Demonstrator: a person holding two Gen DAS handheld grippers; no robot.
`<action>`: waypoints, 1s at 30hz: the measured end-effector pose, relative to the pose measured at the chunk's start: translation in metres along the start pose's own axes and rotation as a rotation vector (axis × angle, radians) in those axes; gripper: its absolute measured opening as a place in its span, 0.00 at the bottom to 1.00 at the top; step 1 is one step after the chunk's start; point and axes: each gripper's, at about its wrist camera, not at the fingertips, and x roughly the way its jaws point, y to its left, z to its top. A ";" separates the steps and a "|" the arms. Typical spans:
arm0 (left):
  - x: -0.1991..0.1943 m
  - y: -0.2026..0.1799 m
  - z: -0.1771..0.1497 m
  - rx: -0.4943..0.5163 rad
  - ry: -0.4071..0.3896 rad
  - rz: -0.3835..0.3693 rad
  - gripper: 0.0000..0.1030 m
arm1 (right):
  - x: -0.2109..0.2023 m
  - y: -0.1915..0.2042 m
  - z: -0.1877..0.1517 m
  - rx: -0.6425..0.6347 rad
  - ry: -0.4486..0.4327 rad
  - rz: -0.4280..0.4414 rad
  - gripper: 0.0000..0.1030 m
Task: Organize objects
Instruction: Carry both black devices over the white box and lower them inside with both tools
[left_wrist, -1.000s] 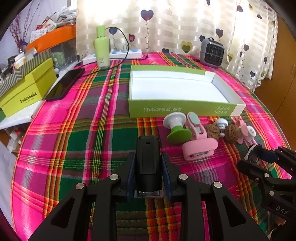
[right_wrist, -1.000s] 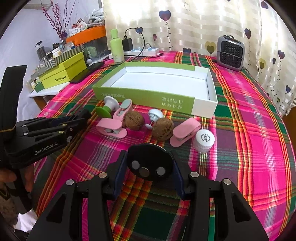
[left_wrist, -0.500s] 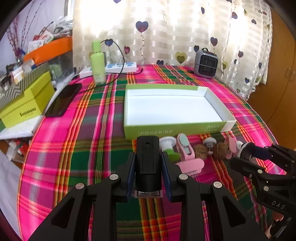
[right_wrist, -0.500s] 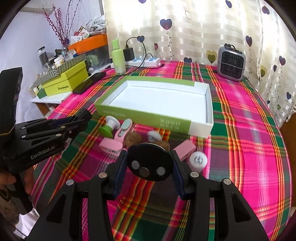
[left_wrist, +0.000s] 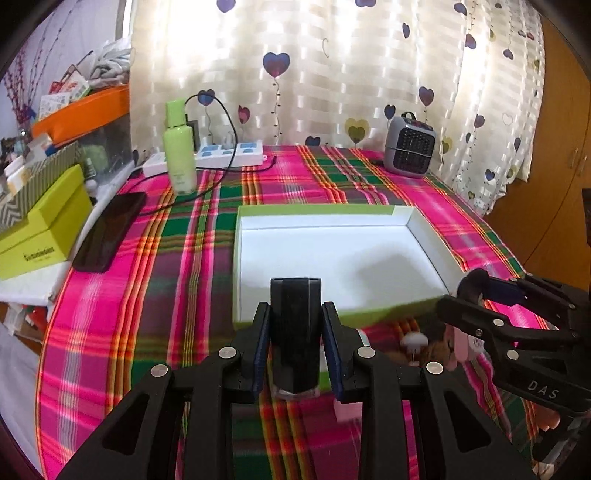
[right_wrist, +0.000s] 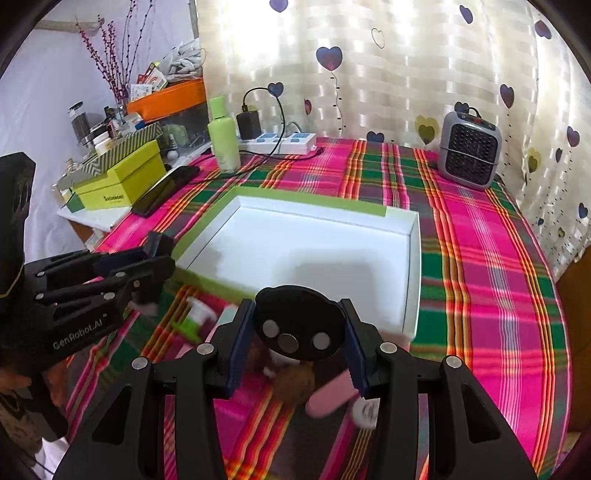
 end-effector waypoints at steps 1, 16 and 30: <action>0.003 0.001 0.003 -0.005 0.003 -0.002 0.24 | 0.003 -0.001 0.003 -0.003 0.000 -0.002 0.45; 0.026 -0.001 0.024 0.015 0.021 -0.026 0.24 | 0.042 -0.021 0.031 0.042 0.041 -0.009 0.45; 0.001 0.010 0.026 -0.012 -0.016 -0.036 0.24 | 0.036 -0.017 0.033 0.034 0.034 -0.011 0.45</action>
